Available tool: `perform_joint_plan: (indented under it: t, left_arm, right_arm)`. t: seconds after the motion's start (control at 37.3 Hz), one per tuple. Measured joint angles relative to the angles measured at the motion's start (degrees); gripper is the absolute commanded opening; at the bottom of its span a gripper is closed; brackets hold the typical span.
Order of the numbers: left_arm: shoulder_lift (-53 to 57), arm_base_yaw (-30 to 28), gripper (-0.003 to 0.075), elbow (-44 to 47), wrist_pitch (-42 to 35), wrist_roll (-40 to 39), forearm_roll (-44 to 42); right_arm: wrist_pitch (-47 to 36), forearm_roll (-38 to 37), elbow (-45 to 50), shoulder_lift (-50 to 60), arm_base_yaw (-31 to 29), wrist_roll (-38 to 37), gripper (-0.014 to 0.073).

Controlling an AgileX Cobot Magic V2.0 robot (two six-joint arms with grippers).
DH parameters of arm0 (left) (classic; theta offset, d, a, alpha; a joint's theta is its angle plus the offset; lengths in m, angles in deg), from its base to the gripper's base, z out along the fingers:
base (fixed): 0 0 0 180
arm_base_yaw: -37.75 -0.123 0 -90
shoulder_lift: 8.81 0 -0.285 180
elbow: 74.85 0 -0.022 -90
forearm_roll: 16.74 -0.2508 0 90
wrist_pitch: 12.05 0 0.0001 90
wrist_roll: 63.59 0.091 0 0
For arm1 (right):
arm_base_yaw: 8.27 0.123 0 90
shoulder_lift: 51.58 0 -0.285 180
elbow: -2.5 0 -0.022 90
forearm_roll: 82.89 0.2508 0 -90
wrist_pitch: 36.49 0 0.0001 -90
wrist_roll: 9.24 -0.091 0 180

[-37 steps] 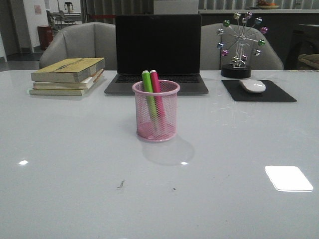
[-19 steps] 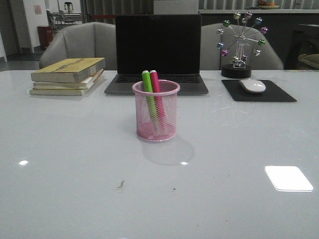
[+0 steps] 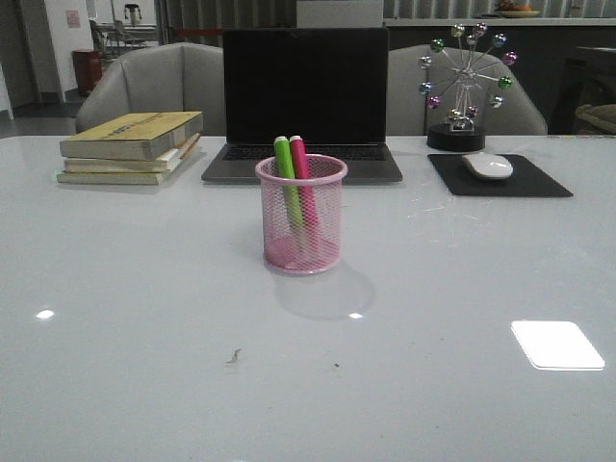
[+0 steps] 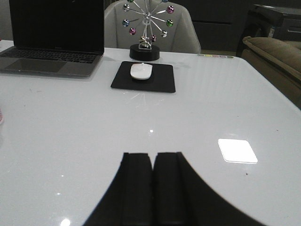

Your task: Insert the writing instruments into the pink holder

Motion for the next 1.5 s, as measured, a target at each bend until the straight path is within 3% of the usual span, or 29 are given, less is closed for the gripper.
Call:
perform_joint_plan:
  t: [0.11, 0.27, 0.99, 1.5]
  left_arm:
    - [0.0, 0.0, 0.0217, 0.0, 0.0, 0.0, 0.0]
    - [0.13, 0.0, 0.0091, 0.0, 0.0, 0.0, 0.0]
    - [18.37, 0.0, 0.0098, 0.87, -4.27, 0.0, 5.4]
    - [35.04, 0.0, 0.0098, 17.52, -4.59, 0.0, 5.09]
  right_arm:
    - [0.0, 0.0, 0.0, 0.0, 0.0, 0.0, 0.0052]
    - [0.0, 0.0, 0.0, 0.0, 0.0, 0.0, 0.0052]
    - [0.13, 0.0, 0.0, 0.0, 0.0, 0.0, 0.0052]
    - [0.13, 0.0, 0.0, 0.0, 0.0, 0.0, 0.0052]
